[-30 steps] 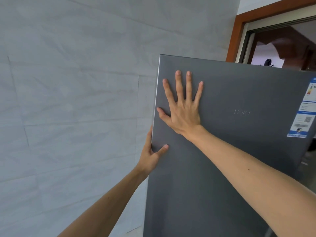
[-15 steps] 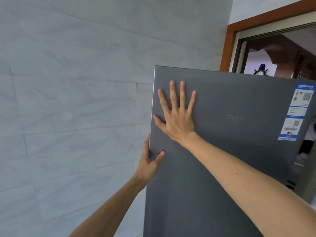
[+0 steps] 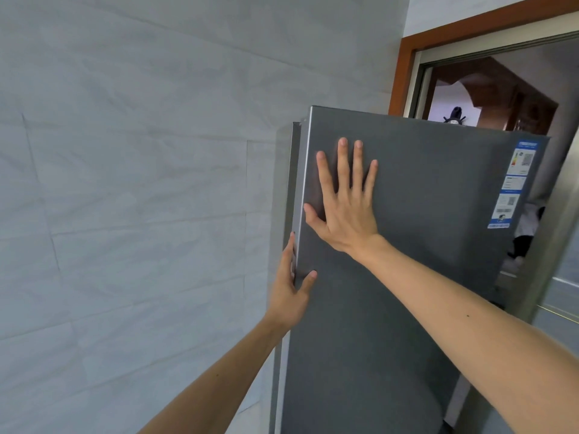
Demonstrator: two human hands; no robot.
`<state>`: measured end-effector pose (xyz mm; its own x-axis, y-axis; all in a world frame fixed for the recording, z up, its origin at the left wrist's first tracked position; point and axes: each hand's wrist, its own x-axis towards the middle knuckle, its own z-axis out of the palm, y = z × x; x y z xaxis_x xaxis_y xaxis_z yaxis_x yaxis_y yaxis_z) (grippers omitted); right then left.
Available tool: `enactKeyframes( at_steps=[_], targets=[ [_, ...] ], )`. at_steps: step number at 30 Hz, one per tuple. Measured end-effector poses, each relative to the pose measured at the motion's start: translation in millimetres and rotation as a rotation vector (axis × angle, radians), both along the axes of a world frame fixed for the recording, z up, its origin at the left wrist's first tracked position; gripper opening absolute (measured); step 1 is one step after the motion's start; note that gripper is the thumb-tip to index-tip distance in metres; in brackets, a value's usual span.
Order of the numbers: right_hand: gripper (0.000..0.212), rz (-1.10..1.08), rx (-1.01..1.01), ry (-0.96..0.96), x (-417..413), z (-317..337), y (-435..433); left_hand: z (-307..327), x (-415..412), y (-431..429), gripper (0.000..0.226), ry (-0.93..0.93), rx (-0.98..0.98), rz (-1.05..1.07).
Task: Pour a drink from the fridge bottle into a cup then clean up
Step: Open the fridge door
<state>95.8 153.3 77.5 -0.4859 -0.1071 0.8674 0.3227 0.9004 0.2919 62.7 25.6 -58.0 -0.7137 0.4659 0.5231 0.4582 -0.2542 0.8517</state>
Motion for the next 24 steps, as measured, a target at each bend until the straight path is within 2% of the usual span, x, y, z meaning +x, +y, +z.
enactKeyframes(
  at_steps=[8,14,24],
  targets=[
    [0.088,0.01,-0.078,-0.073,45.9,-4.5,-17.4,4.4,39.0,-15.2,0.069,0.014,-0.021,0.006],
    [0.097,0.0,-0.199,-0.075,72.0,-8.3,-34.6,2.1,75.9,-16.8,0.073,0.012,0.016,0.052],
    [0.101,0.007,-0.305,-0.068,158.4,-13.7,-48.9,-2.7,164.3,-15.6,0.08,0.001,-0.049,0.169]
  ],
)
